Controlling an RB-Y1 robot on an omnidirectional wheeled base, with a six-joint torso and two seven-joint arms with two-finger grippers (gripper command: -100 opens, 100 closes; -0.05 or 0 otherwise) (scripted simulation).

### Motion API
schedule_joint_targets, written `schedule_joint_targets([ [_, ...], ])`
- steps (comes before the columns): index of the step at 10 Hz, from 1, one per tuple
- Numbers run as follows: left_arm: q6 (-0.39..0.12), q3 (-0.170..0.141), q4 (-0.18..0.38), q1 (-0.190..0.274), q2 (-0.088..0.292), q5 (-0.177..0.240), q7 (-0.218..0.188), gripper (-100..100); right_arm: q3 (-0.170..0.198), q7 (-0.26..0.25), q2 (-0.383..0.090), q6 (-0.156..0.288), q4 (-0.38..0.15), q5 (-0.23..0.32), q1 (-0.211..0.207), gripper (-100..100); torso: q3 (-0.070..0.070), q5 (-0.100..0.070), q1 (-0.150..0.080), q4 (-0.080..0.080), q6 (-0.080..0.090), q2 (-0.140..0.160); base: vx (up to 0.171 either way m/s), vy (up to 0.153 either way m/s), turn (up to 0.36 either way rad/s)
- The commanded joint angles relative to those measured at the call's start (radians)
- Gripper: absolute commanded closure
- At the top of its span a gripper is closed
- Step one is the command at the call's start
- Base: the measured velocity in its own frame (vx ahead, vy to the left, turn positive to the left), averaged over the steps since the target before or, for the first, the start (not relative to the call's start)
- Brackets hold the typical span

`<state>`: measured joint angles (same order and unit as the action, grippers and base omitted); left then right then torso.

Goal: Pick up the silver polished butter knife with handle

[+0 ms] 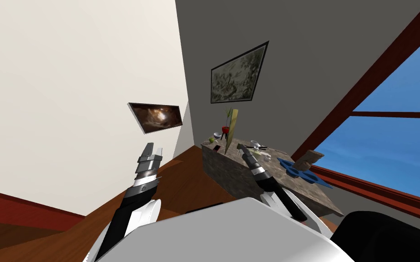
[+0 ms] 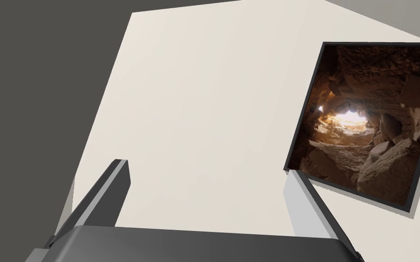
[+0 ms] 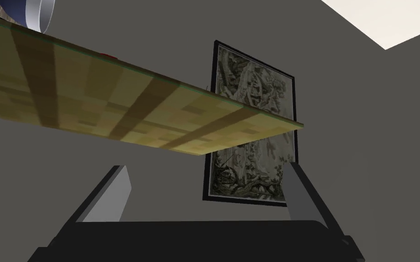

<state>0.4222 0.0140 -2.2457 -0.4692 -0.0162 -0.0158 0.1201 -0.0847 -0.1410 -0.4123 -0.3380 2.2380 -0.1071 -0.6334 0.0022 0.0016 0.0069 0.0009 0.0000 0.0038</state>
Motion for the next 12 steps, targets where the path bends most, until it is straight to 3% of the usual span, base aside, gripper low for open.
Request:
schedule_joint_targets([
  [1,0.0,0.0,0.0,0.0,0.0,0.0,0.0,0,-0.003,-0.004,-0.028,0.021,-0.017,-0.005,0.0,-100,0.0,0.0,0.0,0.0,0.0,0.0,-0.035,0.095,0.011],
  [6,0.0,0.0,0.0,0.0,0.0,0.0,0.0,0,-0.034,-0.017,-0.185,0.16,-0.085,-0.046,-0.037,-100,-0.002,0.0,-0.002,-0.001,0.0,-0.003,-0.013,0.1,0.051],
  [7,0.0,0.0,0.0,0.0,0.0,0.0,0.0,0,-0.034,-0.017,-0.193,0.168,-0.085,-0.046,-0.037,-100,-0.002,0.0,-0.001,-0.001,0.0,-0.004,0.016,0.076,0.022],
  [11,0.0,0.0,0.0,0.0,0.0,0.0,0.0,0,-0.051,-0.025,-0.308,0.28,-0.148,-0.073,-0.061,-100,-0.003,0.0,-0.003,-0.001,0.0,-0.005,0.021,0.074,0.047],
  [12,0.0,0.0,0.0,0.0,0.0,0.0,0.0,0,-0.051,-0.025,-0.312,0.286,-0.148,-0.073,-0.061,-100,-0.003,-0.001,-0.004,-0.001,0.0,-0.006,0.032,0.037,0.019],
])
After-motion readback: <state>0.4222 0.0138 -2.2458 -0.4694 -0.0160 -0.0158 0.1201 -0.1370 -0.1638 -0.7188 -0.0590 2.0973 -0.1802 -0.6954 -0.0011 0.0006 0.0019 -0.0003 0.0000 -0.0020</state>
